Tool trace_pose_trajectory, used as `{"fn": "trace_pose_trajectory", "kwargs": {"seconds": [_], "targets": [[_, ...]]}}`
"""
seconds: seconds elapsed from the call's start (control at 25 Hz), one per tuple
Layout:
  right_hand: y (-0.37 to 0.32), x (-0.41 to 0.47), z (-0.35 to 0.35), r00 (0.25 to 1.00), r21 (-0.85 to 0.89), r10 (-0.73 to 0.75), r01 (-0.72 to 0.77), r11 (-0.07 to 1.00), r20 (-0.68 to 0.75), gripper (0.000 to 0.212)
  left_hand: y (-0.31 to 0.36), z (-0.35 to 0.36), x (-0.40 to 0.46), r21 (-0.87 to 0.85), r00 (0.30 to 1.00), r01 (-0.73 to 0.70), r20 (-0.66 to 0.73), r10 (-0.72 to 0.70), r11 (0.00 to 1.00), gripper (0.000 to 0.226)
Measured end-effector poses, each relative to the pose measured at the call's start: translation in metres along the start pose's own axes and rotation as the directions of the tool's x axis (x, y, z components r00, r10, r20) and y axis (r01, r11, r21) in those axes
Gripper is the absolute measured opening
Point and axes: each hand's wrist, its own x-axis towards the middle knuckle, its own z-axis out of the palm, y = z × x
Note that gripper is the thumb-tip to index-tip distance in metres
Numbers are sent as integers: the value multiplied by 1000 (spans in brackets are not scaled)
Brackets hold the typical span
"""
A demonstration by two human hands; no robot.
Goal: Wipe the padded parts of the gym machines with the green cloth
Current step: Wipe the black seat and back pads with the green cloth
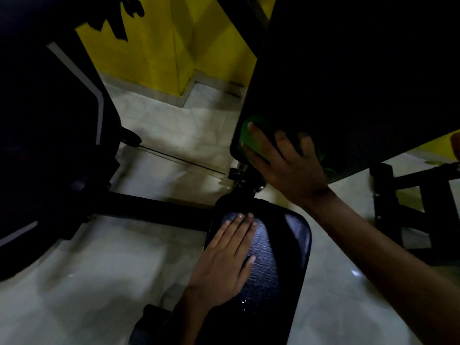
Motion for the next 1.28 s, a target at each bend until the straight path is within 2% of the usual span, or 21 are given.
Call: {"fn": "trace_pose_trajectory", "kwargs": {"seconds": [0.08, 0.2, 0.28, 0.36, 0.44, 0.52, 0.6, 0.64, 0.72, 0.8, 0.88, 0.92, 1.0, 1.08, 1.16, 1.2, 1.28], "targets": [[-11, 2, 8, 992, 22, -112, 111, 994, 55, 36, 1, 0, 0, -14, 1000, 6, -2, -6, 1000, 59], [-28, -2, 16, 915, 72, -344, 336, 939, 209, 43, 3, -1, 4, -14, 1000, 15, -6, -15, 1000, 58], [-23, 6, 11, 925, 118, -320, 301, 946, 206, 42, 5, 0, 6, -16, 999, 25, -20, -25, 1000, 58], [-18, 18, 8, 975, 157, -186, 166, 974, 121, 38, 4, 3, 8, -14, 998, 42, -36, -43, 999, 58], [-20, 24, 11, 982, 141, -137, 118, 983, 129, 40, 3, 4, 10, -11, 998, 50, -45, -51, 999, 56], [-37, 17, 21, 935, 113, -292, 274, 955, 200, 46, 2, 2, 11, -19, 998, 36, -48, -37, 999, 54], [-53, 7, 34, 834, 169, -471, 440, 882, 289, 48, -1, 1, 15, -19, 998, 6, -68, -7, 1000, 51], [-59, 5, 38, 797, 199, -516, 476, 857, 313, 49, -2, 1, 15, -21, 997, -5, -79, 3, 1000, 50], [-58, 7, 34, 799, 248, -495, 431, 868, 341, 48, -4, 2, 14, -21, 996, -8, -90, 6, 1000, 50], [-48, 7, 25, 861, 257, -406, 336, 906, 308, 40, -5, 3, 14, -13, 996, -21, -88, 19, 1000, 52], [-39, 9, 19, 922, 205, -295, 248, 947, 250, 33, -5, 3, 15, -14, 996, -52, -71, 51, 999, 53], [-37, 9, 19, 929, 153, -283, 252, 956, 239, 33, -5, 3, 16, -20, 996, -72, -56, 71, 997, 53], [-42, 6, 26, 893, 95, -354, 341, 935, 279, 36, -5, 3, 18, -24, 994, -101, -36, 100, 995, 53], [-57, 4, 36, 816, 112, -468, 459, 881, 338, 33, -5, 4, 18, -5, 994, -107, -24, 107, 994, 54], [-61, 5, 38, 789, 151, -511, 490, 858, 342, 27, -4, 3, 17, 13, 994, -108, -9, 108, 994, 55], [-57, 4, 35, 813, 150, -480, 457, 877, 328, 27, -5, 3, 17, 21, 995, -104, -6, 104, 994, 55], [-41, 1, 26, 910, 177, -332, 294, 939, 249, 26, -4, 3, 17, 25, 995, -96, -2, 97, 995, 55]]}}
